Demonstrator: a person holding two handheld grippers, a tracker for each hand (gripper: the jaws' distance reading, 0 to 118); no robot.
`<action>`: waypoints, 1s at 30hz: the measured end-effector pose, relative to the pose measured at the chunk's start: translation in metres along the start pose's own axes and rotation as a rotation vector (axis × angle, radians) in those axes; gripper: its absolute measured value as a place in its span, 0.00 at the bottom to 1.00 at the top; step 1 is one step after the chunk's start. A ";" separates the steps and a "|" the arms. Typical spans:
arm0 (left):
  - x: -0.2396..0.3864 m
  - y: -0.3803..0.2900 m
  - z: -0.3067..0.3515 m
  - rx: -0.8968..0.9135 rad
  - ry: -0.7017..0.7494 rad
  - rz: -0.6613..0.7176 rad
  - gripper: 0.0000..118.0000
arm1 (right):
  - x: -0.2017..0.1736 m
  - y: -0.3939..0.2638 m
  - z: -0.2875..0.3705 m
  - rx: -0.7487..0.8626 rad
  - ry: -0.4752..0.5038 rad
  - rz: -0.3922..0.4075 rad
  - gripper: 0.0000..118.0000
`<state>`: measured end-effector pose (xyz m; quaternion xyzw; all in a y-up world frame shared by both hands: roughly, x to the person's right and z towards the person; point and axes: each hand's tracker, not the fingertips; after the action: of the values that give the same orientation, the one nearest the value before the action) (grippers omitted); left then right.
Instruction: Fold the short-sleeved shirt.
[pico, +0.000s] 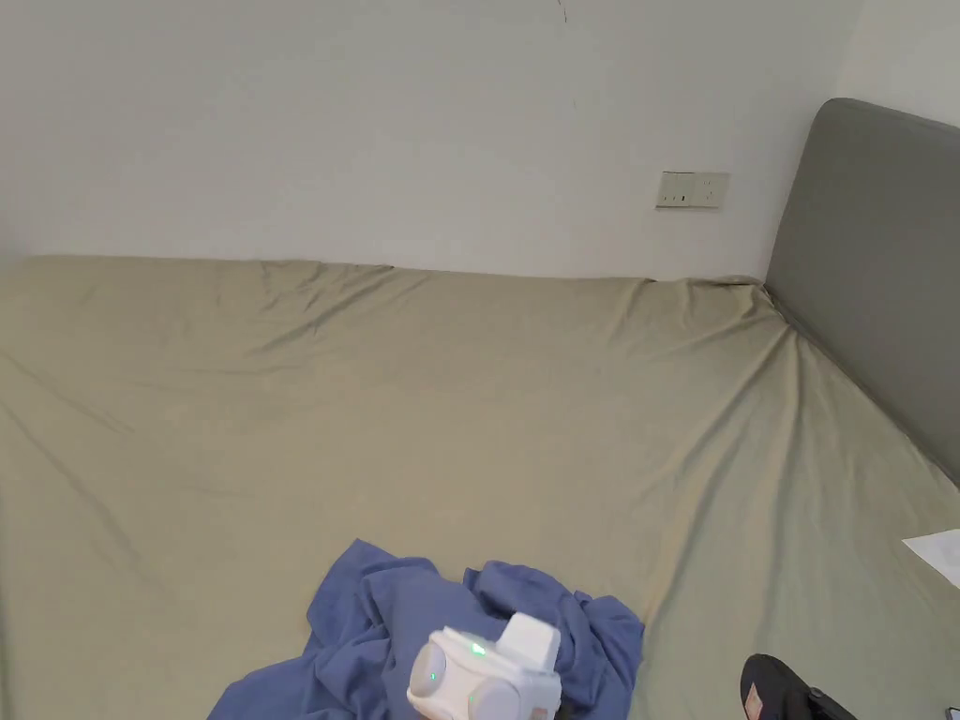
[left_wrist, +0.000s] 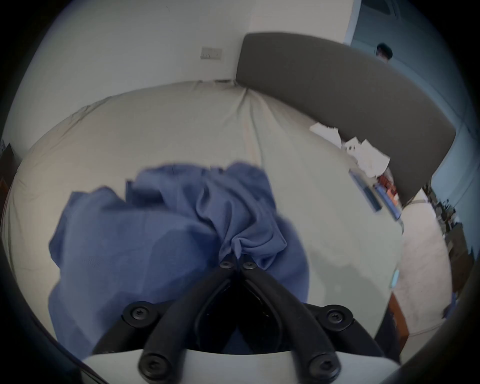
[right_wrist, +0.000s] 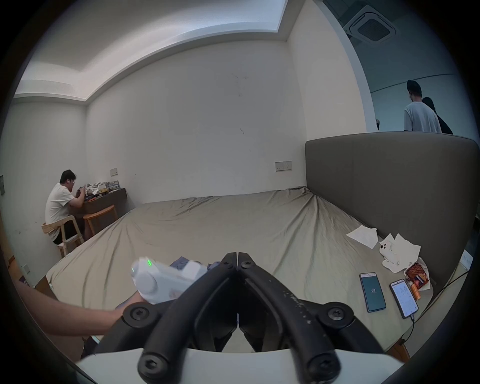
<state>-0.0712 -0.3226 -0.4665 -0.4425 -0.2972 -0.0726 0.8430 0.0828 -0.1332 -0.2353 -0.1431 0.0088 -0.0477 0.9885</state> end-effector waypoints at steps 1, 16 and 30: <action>0.001 -0.010 -0.007 -0.020 0.005 -0.011 0.00 | 0.000 0.000 0.001 0.002 -0.003 0.001 0.01; -0.055 -0.047 0.300 0.744 -0.245 0.209 1.00 | -0.018 0.001 0.018 0.037 0.011 0.038 0.01; -0.091 -0.238 0.350 0.592 0.267 0.508 0.00 | -0.043 -0.031 0.003 -0.058 0.053 0.050 0.01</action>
<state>-0.3901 -0.2012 -0.1992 -0.2268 -0.0744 0.1697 0.9562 0.0371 -0.1579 -0.2230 -0.1701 0.0401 -0.0265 0.9843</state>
